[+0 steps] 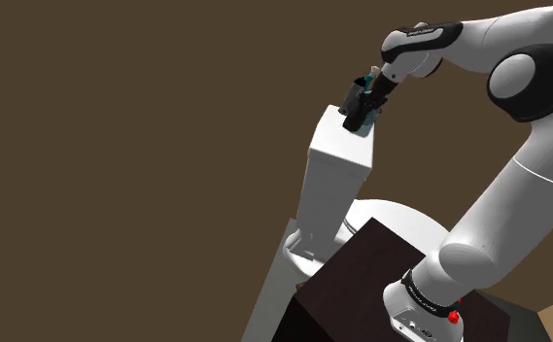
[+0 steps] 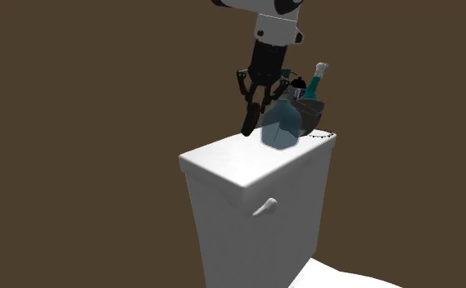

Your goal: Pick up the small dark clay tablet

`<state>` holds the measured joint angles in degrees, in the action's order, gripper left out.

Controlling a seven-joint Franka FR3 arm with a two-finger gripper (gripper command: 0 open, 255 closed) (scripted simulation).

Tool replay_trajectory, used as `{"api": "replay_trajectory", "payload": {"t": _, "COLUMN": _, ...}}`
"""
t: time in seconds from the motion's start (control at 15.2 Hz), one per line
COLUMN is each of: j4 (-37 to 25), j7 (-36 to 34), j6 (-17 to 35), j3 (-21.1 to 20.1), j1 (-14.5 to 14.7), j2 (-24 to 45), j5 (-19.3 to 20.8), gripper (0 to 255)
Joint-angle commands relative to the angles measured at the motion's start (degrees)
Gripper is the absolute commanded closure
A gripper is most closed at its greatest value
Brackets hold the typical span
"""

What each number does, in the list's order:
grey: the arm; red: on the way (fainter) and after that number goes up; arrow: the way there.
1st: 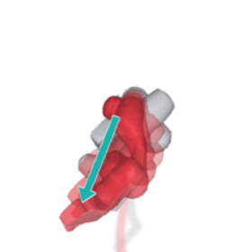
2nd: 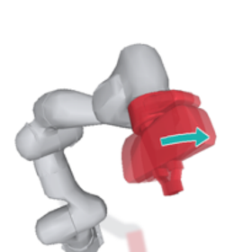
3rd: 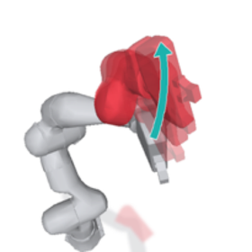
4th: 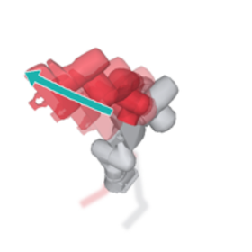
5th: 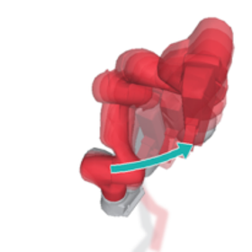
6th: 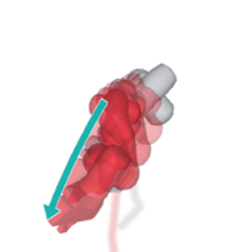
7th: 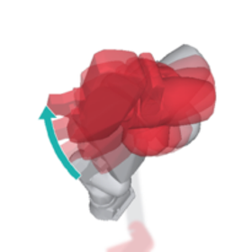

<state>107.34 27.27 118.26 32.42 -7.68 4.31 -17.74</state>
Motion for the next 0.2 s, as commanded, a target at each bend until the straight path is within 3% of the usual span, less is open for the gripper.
{"api": "replay_trajectory", "payload": {"t": 0.0, "j4": -1.33, "j7": -0.51, "j6": -1.52, "j3": 0.06, "j1": -0.02, "j2": -0.29, "j5": 0.41, "gripper": 255}}
{"api": "replay_trajectory", "payload": {"t": 0.13, "j4": -1.42, "j7": -0.55, "j6": -1.62, "j3": 0.07, "j1": -0.02, "j2": -0.32, "j5": 0.45, "gripper": 255}}
